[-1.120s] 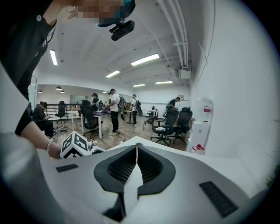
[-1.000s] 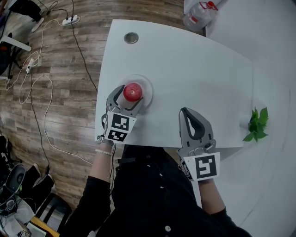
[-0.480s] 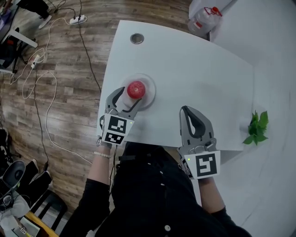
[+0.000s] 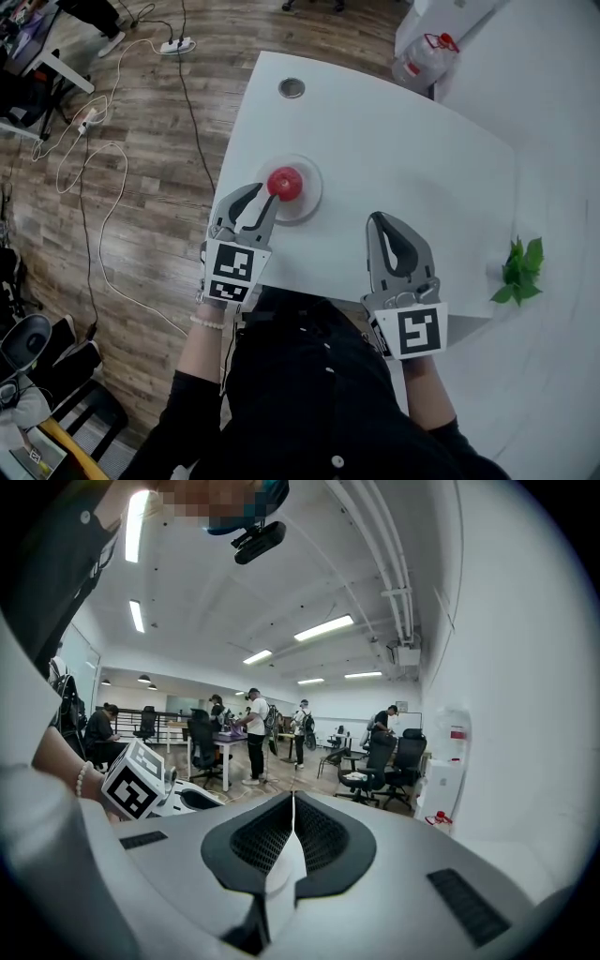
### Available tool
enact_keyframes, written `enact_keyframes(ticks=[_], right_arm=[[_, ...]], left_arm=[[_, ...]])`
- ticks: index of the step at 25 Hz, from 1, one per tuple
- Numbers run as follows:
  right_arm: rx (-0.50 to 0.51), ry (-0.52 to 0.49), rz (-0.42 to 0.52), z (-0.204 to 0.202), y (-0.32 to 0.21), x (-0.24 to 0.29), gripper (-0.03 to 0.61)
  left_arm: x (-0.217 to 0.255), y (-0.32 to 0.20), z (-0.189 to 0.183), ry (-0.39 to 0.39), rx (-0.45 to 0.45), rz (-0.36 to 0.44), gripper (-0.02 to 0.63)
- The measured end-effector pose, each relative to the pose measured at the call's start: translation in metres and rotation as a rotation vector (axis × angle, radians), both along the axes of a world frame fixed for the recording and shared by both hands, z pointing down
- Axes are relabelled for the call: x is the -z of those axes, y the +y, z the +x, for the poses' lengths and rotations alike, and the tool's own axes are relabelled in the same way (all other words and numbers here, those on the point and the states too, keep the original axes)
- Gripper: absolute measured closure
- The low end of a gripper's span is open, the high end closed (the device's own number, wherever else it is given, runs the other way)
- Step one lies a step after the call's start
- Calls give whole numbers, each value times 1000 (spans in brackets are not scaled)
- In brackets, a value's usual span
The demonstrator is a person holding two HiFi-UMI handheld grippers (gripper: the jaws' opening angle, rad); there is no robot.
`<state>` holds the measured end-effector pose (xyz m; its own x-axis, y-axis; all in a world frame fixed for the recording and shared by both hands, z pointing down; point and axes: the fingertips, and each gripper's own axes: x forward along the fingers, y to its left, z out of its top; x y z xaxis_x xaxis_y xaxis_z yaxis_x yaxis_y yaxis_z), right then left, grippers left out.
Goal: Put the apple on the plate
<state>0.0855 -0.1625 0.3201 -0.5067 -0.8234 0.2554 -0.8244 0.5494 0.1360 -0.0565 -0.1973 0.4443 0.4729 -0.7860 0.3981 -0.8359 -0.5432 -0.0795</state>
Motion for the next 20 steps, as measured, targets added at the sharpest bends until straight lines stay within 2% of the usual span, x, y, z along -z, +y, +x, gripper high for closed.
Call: enact_keyframes(ticks=[7,20], right_arm=[[28,-14,32,-1,-1,10,535],[81,-17,57,-12,3,17,535]], left_arm=[[35,7,-5,-7,47,53,574],[89,35,0,-12,48,123,595]])
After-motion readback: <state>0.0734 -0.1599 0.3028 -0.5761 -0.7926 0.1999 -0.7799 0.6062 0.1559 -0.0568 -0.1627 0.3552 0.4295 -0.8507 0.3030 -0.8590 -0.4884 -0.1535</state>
